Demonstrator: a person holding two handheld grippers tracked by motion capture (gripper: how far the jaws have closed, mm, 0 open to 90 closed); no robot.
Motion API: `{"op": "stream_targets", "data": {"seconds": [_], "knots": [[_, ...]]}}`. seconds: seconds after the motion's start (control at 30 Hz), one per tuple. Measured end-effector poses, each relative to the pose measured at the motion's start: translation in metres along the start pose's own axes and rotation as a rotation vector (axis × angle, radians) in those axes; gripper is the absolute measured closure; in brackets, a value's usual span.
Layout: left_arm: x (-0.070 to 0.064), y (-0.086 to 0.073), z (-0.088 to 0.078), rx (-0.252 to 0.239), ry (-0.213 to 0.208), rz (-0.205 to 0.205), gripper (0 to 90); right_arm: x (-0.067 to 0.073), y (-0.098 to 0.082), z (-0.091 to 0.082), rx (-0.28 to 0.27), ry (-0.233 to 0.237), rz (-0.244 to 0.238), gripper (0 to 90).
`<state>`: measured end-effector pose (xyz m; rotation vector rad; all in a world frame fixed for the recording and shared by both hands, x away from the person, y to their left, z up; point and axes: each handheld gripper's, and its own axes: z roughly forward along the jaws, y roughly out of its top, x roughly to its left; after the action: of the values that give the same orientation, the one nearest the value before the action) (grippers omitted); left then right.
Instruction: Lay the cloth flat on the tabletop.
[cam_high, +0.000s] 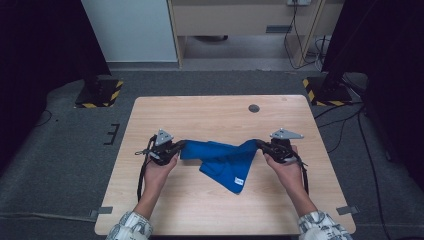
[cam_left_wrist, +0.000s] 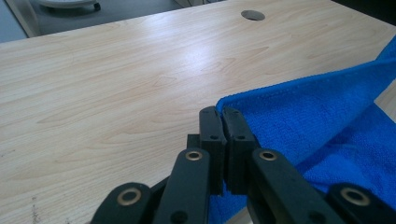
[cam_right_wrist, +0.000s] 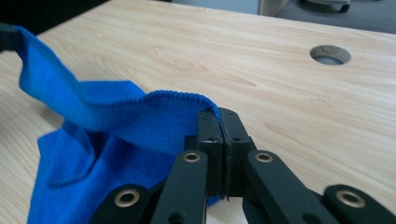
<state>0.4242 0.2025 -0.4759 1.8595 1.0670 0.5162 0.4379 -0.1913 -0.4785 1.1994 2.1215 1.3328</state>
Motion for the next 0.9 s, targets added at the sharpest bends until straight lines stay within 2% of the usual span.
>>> {"op": "stream_targets", "data": {"seconds": [0.1, 0.27, 0.53, 0.63, 0.9], "knots": [[0.001, 0.0, 0.001, -0.008, -0.007, -0.017, 87.5, 0.003, 0.003, 0.002, -0.006, 0.01, -0.002, 88.9], [0.0, 0.0, 0.0, -0.003, 0.007, -0.009, 87.5, 0.007, 0.004, -0.003, -0.022, 0.008, -0.006, 89.0], [-0.008, 0.007, -0.01, -0.03, 0.013, -0.008, 87.6, 0.01, 0.006, -0.025, -0.051, -0.01, -0.032, 89.0], [-0.01, 0.009, -0.014, -0.043, 0.001, -0.02, 87.5, 0.011, 0.011, -0.038, -0.08, -0.013, -0.034, 89.0], [-0.017, 0.018, -0.028, -0.074, 0.001, -0.025, 87.5, 0.016, 0.022, -0.055, -0.117, -0.015, -0.049, 89.0]]}}
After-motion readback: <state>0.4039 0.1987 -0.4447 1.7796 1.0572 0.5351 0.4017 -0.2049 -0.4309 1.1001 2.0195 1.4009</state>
